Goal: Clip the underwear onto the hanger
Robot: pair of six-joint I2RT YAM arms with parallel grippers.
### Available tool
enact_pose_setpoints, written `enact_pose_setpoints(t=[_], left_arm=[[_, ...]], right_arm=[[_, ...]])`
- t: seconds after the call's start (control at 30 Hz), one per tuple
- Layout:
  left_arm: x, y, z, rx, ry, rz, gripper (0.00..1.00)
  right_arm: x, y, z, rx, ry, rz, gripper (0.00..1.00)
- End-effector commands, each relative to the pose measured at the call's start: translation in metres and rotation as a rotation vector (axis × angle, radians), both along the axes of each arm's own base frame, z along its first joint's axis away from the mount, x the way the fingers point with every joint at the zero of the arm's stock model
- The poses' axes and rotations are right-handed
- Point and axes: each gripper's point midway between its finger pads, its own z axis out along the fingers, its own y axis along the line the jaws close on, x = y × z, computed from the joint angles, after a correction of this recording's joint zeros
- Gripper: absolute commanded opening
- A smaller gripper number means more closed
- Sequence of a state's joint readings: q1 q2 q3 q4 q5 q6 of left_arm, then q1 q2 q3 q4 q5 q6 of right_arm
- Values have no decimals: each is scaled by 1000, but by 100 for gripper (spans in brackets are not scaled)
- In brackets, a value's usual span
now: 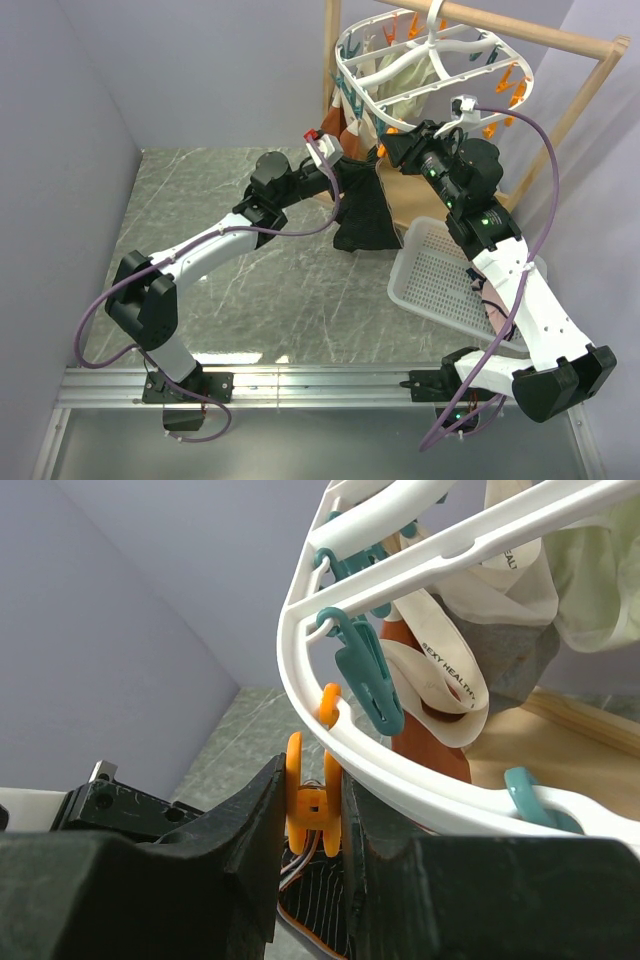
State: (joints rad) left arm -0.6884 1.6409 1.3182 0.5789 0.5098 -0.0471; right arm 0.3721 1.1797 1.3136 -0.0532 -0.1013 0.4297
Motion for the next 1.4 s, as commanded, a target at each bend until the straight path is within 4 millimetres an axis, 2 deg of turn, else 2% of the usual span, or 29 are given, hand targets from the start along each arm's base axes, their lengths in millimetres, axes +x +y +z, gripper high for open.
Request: enact_pose_setpoints(t=[0.0,0.63,1.0,1.37], left_arm=[[-8,4,43,-80,-79,-15,0],[-13,-6,60,-114,-94,-53,0],[-6,-13,64,-117,-94,-50,0],[-3,-15,70,-130,-112,-41,0]], right_arm=[[-14,9,2,-2,-1,70,0],[-10,14,1,20,11,85,0],[-10,18,0,22,21,102,0],[-7,17,-1,12,29,97,12]])
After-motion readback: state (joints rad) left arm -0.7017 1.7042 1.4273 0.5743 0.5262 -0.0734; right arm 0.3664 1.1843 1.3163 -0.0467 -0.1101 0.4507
